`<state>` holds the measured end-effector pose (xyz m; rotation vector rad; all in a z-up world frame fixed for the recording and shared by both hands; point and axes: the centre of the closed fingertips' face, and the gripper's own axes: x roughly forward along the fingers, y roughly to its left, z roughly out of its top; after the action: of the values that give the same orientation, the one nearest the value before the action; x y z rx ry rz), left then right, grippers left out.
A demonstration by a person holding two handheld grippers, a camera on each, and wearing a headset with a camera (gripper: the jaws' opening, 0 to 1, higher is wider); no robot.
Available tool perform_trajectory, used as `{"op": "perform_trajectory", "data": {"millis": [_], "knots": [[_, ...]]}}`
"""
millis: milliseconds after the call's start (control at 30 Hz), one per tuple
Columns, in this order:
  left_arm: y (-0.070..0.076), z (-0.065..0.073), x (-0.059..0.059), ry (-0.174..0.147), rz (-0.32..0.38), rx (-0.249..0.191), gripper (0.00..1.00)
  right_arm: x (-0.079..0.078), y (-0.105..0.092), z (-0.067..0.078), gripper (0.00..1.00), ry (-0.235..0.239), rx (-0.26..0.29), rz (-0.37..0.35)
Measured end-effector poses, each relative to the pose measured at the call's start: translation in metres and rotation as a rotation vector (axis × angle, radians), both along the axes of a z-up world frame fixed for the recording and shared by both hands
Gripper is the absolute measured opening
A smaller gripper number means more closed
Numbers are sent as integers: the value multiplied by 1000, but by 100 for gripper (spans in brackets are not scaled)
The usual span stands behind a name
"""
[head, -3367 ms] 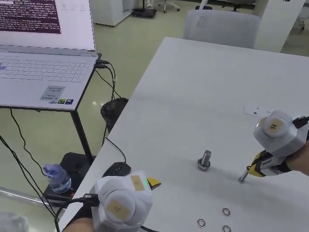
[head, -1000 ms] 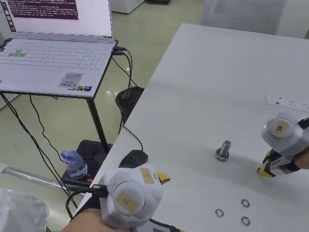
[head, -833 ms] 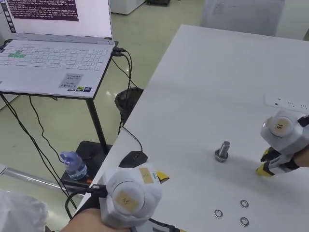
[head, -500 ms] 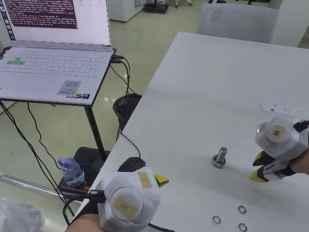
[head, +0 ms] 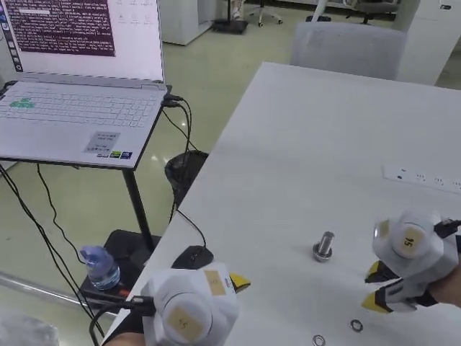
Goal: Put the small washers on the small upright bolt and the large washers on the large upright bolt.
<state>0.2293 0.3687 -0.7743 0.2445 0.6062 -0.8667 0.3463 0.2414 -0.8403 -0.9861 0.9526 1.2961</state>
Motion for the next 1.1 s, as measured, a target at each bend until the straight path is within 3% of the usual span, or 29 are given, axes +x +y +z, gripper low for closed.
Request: {"op": "perform_trajectory", "data": {"millis": [267,467,900,1100], "knots": [[-2,3,-1,-9,-3,-5,75,-15,-1,-4,26,12,1,9],[1,1,-1,-6,-4,2,75,-24,-3,-21,25,20,-11,23],[2,0,-4,-2,-17,-1,73,-29,-2,-37,24,23,-26,16],[6,-2,-4,1,-16,-2,72,-30,0,-38,23,25,-27,11]]}}
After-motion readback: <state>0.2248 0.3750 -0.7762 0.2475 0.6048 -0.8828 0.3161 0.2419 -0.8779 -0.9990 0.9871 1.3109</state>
